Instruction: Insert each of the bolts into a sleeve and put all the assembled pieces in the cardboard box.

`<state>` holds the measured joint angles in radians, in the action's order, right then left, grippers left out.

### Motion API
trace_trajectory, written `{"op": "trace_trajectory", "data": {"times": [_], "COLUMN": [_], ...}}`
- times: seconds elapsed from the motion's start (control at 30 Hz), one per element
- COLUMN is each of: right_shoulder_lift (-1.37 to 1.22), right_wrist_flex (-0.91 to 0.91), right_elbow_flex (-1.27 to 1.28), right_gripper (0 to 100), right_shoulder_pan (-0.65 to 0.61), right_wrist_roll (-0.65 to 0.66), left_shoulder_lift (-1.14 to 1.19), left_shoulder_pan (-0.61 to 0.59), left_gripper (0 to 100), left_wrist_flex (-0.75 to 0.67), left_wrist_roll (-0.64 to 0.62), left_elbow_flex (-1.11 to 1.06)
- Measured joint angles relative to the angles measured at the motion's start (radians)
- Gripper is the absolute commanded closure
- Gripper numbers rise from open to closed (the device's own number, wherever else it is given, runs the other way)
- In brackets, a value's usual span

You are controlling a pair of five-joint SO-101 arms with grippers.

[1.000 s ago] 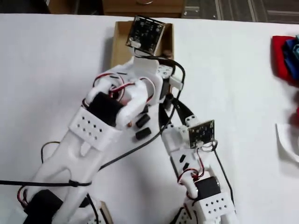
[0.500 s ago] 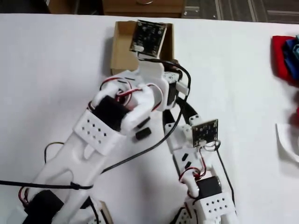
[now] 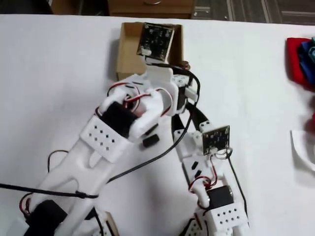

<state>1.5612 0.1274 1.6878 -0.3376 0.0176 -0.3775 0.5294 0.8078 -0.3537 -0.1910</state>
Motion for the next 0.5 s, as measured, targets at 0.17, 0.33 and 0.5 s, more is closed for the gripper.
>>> {"op": "trace_trajectory", "data": {"times": [0.17, 0.33, 0.5], "right_shoulder_lift": [-0.002, -0.002, -0.002], "right_wrist_flex": [0.000, 0.002, 0.002], "right_elbow_flex": [0.000, 0.000, 0.000], "right_gripper": [97.8, 97.8, 97.8], "right_shoulder_pan": [0.000, 0.000, 0.000], "right_wrist_roll": [0.000, 0.000, 0.000], "left_shoulder_lift": [0.000, -0.008, -0.011], "left_shoulder_pan": [0.002, 0.002, 0.002], "left_gripper": [97, 97, 97], "left_wrist_flex": [-0.080, -0.100, -0.077], "left_wrist_roll": [0.091, 0.107, 0.107], "left_elbow_flex": [-0.078, -0.121, -0.158]}}
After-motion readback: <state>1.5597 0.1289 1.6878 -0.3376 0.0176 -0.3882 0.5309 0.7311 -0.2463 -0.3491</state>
